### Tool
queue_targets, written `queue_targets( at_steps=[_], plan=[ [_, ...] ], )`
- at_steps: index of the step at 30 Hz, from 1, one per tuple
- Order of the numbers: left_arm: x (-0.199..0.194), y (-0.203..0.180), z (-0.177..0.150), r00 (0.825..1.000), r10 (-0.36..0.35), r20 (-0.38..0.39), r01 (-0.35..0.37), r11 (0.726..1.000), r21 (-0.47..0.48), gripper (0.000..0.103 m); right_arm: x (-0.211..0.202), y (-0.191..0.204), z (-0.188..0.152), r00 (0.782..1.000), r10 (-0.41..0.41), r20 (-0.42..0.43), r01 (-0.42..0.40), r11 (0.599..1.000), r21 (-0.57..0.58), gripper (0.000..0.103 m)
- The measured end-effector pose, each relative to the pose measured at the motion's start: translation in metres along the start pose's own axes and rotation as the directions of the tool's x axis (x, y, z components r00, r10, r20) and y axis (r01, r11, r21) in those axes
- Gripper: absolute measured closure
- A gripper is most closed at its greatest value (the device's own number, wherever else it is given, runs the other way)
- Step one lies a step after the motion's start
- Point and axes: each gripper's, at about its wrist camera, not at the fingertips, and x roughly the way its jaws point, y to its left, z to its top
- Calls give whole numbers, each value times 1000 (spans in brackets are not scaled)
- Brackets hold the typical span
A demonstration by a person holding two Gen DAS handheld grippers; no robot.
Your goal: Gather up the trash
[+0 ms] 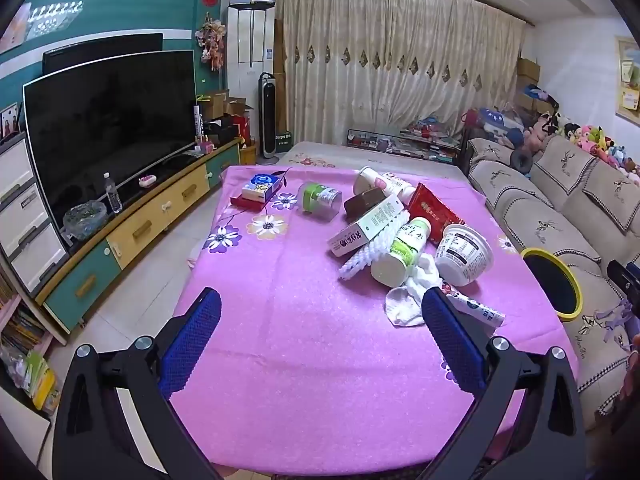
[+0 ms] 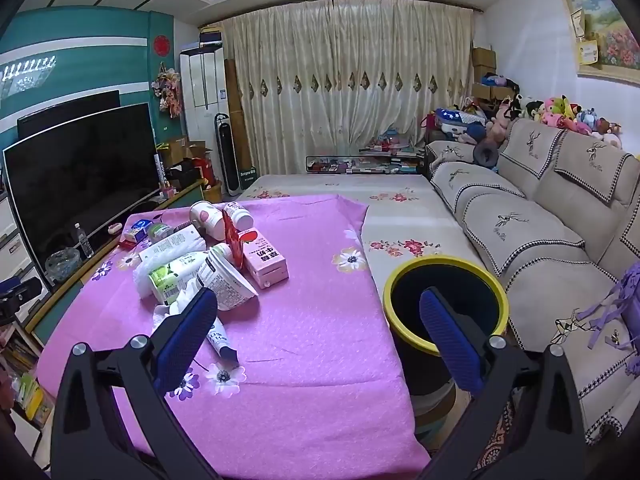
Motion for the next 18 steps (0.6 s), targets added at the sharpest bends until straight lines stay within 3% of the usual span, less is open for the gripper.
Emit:
queue_targets(
  at_steps=[18],
  plan=[
    [6, -2, -4, 1000, 0, -2, 0, 1000, 9, 4, 9, 4, -7, 1000, 4, 0, -4, 1000, 0, 6]
  ],
)
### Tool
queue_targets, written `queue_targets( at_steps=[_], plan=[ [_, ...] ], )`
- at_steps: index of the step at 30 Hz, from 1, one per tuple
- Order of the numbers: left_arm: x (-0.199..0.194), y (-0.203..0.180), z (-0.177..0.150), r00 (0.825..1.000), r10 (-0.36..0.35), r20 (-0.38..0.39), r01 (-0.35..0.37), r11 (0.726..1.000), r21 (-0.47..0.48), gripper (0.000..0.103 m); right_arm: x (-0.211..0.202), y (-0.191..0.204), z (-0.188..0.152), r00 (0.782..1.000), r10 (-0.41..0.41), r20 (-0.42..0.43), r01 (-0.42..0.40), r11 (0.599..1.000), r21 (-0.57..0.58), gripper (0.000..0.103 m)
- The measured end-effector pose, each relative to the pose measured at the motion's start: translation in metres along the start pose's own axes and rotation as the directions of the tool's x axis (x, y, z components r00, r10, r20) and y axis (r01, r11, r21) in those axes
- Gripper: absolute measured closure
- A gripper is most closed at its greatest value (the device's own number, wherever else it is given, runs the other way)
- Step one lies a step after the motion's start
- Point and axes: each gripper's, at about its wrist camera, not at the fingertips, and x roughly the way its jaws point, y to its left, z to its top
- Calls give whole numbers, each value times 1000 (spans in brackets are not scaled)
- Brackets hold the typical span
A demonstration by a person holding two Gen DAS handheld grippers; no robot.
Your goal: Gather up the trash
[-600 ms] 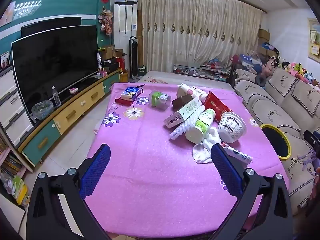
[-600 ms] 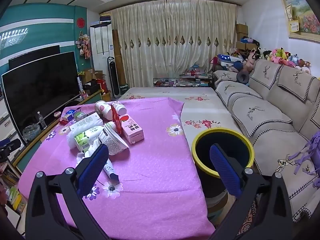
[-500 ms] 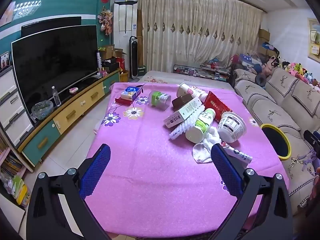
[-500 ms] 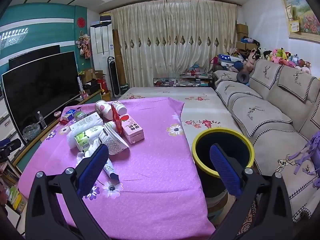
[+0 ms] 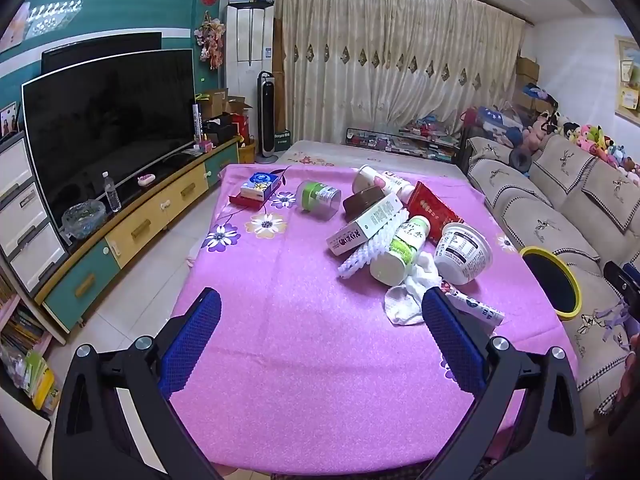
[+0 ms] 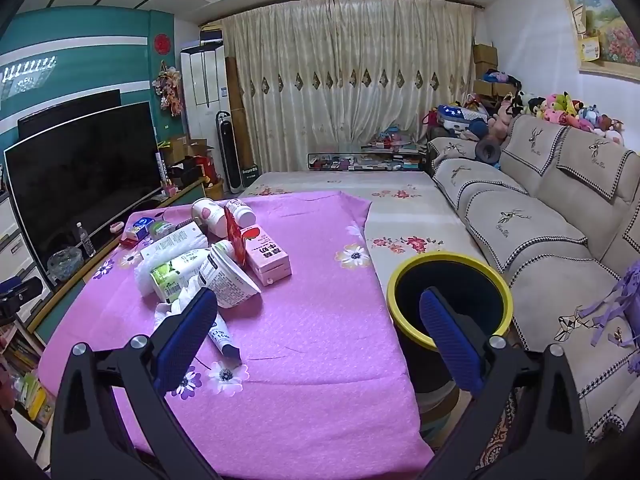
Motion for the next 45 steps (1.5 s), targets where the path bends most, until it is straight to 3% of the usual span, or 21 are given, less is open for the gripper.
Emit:
queue_targets(
  at_steps=[45],
  plan=[
    [1, -4, -3, 1000, -5, -16, 5, 1000, 22, 4, 6, -2, -2, 1000, 15, -15, -14, 1000, 18, 6]
  ],
)
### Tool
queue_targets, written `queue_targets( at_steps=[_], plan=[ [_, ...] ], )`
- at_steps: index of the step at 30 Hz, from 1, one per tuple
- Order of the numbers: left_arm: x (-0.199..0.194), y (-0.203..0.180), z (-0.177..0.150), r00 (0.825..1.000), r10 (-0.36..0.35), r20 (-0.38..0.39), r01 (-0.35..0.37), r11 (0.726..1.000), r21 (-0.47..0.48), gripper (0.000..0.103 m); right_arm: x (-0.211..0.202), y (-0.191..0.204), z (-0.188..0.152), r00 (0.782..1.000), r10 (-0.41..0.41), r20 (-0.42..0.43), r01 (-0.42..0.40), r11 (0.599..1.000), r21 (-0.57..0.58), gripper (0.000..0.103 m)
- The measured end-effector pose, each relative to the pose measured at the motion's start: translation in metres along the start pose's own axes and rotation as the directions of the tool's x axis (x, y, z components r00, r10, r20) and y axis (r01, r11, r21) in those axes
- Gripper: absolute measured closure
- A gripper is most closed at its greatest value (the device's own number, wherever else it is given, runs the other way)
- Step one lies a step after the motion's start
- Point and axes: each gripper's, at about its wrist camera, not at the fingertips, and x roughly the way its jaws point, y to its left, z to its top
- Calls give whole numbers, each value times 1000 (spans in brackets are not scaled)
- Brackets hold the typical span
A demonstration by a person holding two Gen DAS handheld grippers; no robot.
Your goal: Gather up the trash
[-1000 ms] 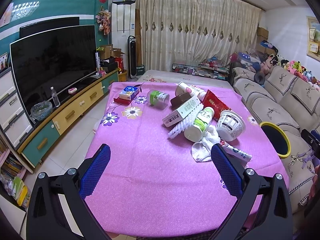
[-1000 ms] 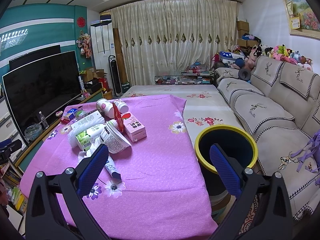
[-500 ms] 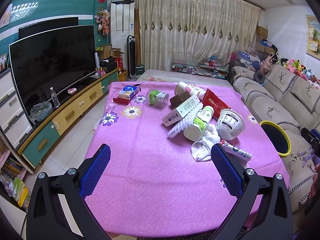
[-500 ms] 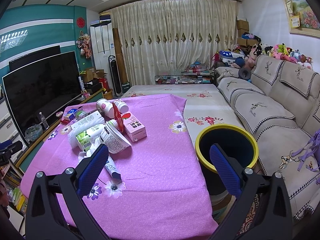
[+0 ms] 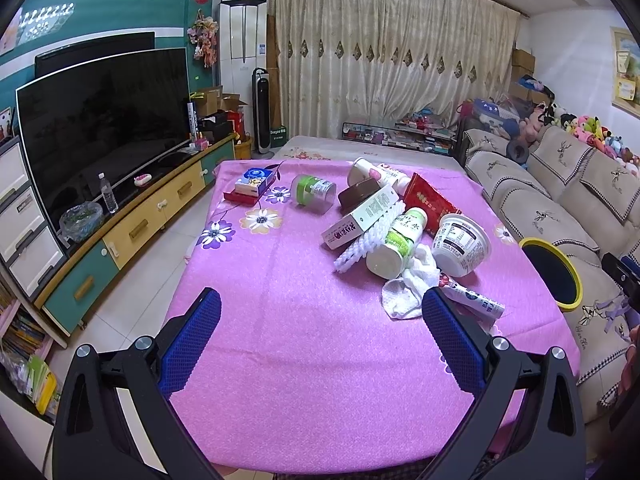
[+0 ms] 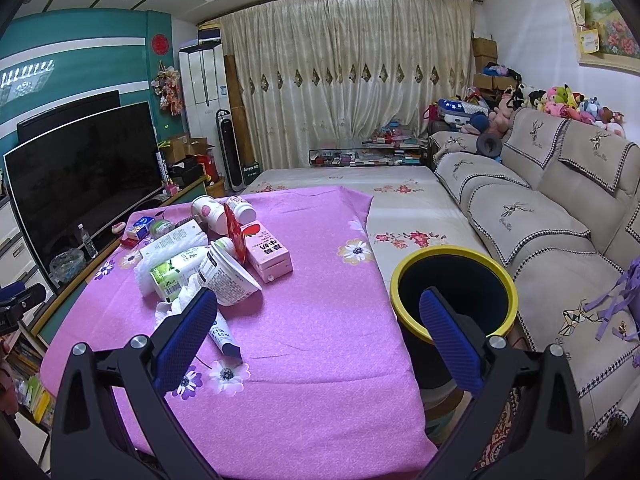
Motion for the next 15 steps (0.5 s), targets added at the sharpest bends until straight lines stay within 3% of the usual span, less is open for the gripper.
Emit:
queue_targets(
  at_steps=[15],
  plan=[
    [1, 0, 0, 1000, -1, -3, 1, 1000, 2, 4, 1, -1, -1, 1000, -1, -2, 1, 1000, 4, 6]
  ],
)
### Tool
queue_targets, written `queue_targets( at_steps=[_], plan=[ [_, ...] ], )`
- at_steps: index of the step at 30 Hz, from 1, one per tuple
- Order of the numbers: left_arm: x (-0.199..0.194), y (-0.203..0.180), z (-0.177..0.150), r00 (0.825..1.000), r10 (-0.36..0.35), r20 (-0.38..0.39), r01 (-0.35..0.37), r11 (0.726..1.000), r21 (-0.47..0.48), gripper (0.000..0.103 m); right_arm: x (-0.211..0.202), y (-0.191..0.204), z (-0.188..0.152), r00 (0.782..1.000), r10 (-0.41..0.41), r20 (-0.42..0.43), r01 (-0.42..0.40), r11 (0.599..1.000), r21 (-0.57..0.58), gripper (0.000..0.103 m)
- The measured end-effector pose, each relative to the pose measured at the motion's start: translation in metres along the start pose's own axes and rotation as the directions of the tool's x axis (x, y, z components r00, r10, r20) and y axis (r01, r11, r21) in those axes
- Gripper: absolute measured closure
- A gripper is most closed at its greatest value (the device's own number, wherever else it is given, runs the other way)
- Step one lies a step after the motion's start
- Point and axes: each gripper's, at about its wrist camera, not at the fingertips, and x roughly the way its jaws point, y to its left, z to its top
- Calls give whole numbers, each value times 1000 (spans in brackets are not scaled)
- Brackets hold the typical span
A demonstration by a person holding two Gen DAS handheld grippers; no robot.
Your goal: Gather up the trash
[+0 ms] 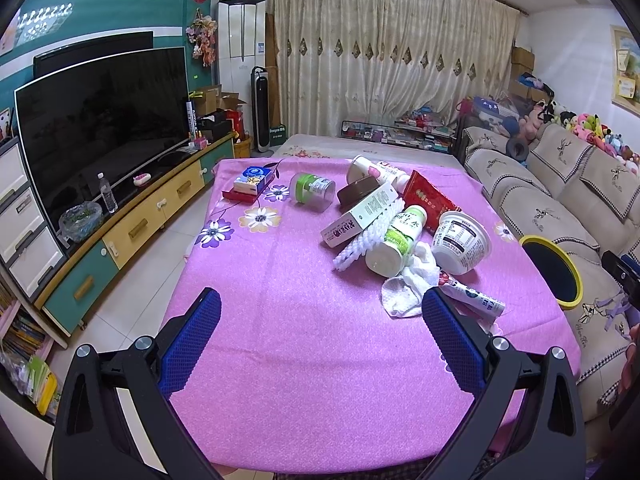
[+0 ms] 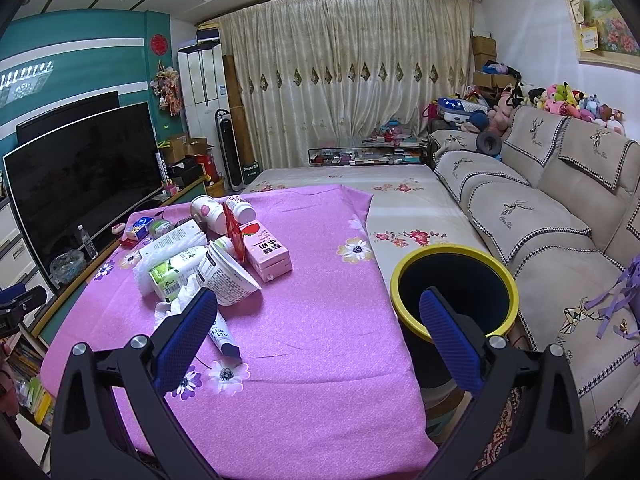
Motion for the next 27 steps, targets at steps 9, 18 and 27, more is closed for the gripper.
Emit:
queue_targets(
  at_steps=[9, 18, 27],
  plan=[
    [1, 0, 0, 1000, 0, -4, 0, 1000, 1, 4, 1, -1, 0, 1000, 0, -2, 0, 1000, 0, 6],
    [4, 0, -3, 1000, 2, -12, -2, 1000, 2, 4, 3, -1, -3, 1000, 0, -6, 0, 1000, 3, 6],
    [10, 2, -3, 1000, -2, -24, 2, 1000, -4, 4, 18, -2, -10, 999, 31, -44, -30, 1000, 7, 6]
  ],
)
